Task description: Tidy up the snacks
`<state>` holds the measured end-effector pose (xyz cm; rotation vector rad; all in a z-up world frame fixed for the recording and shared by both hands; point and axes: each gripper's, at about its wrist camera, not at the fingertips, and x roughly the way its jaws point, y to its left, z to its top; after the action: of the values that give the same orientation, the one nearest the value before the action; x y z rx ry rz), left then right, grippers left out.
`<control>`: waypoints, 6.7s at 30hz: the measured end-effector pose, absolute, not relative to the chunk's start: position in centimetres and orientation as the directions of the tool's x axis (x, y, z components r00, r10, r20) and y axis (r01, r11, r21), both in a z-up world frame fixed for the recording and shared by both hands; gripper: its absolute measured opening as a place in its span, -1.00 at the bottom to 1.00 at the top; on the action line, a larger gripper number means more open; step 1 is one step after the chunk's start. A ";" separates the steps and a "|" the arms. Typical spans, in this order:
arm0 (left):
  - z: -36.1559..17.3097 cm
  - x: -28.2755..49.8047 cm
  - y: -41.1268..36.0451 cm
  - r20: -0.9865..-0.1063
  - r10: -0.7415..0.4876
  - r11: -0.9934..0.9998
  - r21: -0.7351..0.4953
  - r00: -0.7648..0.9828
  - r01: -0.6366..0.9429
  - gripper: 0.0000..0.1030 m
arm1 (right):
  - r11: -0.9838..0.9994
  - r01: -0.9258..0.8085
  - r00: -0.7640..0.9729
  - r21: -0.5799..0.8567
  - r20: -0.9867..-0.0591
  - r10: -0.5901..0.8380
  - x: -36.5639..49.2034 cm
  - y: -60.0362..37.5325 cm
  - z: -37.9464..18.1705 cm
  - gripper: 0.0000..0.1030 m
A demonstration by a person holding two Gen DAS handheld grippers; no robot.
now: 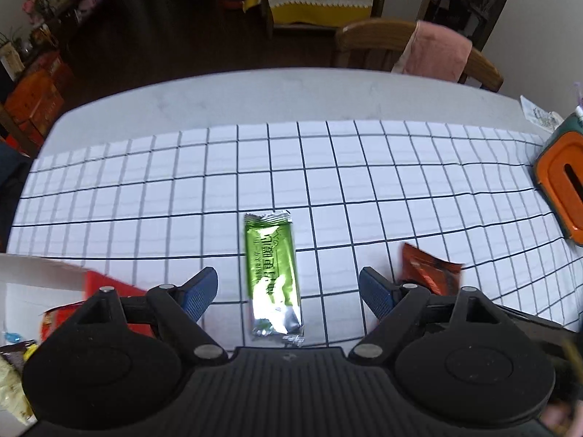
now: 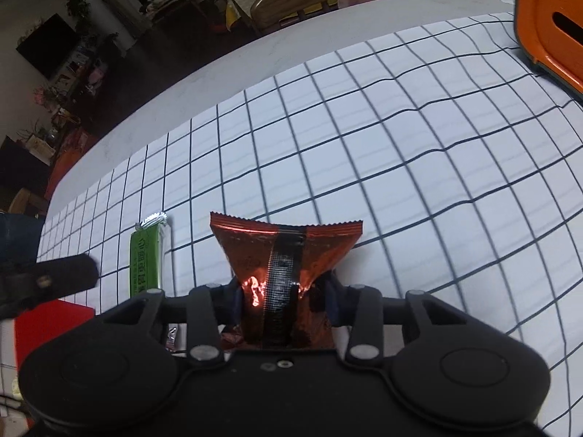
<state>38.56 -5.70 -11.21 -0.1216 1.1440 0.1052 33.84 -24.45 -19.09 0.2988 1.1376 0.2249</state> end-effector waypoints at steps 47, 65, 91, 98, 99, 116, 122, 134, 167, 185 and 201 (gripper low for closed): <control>-7.6 19.9 -4.7 -0.912 -0.057 0.986 -0.115 0.407 -0.122 -0.19 | 0.923 -0.164 0.462 0.347 -0.800 0.383 23.1 -26.8 -10.1 -0.22; -0.5 12.1 8.3 -0.891 -0.043 0.981 -0.123 0.451 -0.151 -0.19 | 0.895 -0.309 0.483 0.323 -0.757 0.440 19.3 -15.4 -5.9 -0.23; -8.1 17.0 21.5 -0.927 0.097 0.970 0.006 0.363 -0.243 -0.19 | 0.850 -0.505 0.386 0.148 -0.843 0.376 23.6 4.9 -10.4 -0.23; -9.6 19.3 21.8 -0.941 0.088 0.972 0.010 0.328 -0.234 -0.19 | 0.850 -0.508 0.334 0.140 -0.878 0.344 25.8 6.7 -13.6 -0.23; -9.7 19.6 21.8 -0.943 0.088 0.972 0.010 0.322 -0.237 -0.19 | 0.849 -0.508 0.322 0.147 -0.882 0.345 26.0 6.8 -13.9 -0.23; -10.4 20.4 21.1 -0.952 0.064 0.977 0.000 0.298 -0.211 -0.05 | 0.844 -0.495 0.292 0.207 -0.875 0.386 25.7 6.3 -13.9 -0.12; -8.7 18.8 21.0 -0.927 0.072 0.979 -0.004 0.367 -0.202 0.21 | 0.836 -0.496 0.305 0.235 -0.854 0.421 24.6 5.1 -12.3 0.10; -4.7 13.9 20.6 -0.843 0.071 0.976 -0.051 0.533 -0.210 0.55 | 0.822 -0.497 0.382 0.278 -0.781 0.495 20.4 2.5 -8.5 0.66; -1.5 4.4 17.0 -0.743 0.074 0.982 -0.064 0.665 -0.180 0.98 | 0.849 -0.472 0.612 0.238 -0.604 0.510 10.7 -2.0 -5.7 1.00; -1.2 2.8 15.9 -0.730 0.079 0.981 -0.066 0.679 -0.185 0.98 | 0.854 -0.458 0.639 0.247 -0.577 0.509 8.6 -2.6 -5.9 0.99; -0.7 2.1 15.8 -0.716 0.075 0.978 -0.081 0.694 -0.190 0.98 | 0.881 -0.414 0.681 0.228 -0.565 0.466 8.2 -3.1 -5.4 0.99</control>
<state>2.13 15.82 -0.68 -0.1531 0.7902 0.1486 8.17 -3.07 -5.37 0.0842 0.6572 0.4943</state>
